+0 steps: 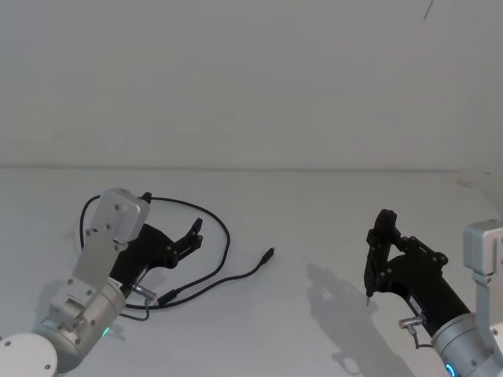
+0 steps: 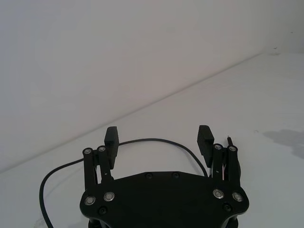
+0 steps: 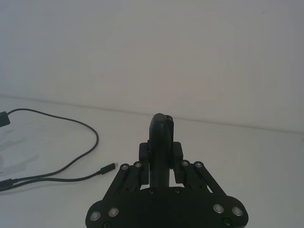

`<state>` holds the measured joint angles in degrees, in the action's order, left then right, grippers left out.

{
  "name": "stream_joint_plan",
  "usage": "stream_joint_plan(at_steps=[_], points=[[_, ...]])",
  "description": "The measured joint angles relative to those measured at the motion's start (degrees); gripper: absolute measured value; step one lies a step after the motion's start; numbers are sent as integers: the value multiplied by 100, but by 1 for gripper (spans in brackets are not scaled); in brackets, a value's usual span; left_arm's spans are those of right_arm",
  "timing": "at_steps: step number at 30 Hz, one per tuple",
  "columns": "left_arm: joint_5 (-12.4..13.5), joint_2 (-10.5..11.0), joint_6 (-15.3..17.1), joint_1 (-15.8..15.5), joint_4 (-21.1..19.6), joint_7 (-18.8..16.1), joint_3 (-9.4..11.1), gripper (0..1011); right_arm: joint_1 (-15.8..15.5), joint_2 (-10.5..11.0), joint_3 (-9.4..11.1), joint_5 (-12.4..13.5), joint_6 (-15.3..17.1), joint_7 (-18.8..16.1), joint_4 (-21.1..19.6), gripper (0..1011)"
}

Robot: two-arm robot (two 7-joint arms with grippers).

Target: Pick up the data cable with the one hand.

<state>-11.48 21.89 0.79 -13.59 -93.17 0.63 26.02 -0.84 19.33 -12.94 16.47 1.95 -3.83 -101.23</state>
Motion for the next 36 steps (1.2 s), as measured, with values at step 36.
stream_joint_plan(at_steps=[36], points=[[-438, 445, 533, -22, -87, 1064, 16, 1001, 0, 0, 0, 0, 0, 0, 0, 279]])
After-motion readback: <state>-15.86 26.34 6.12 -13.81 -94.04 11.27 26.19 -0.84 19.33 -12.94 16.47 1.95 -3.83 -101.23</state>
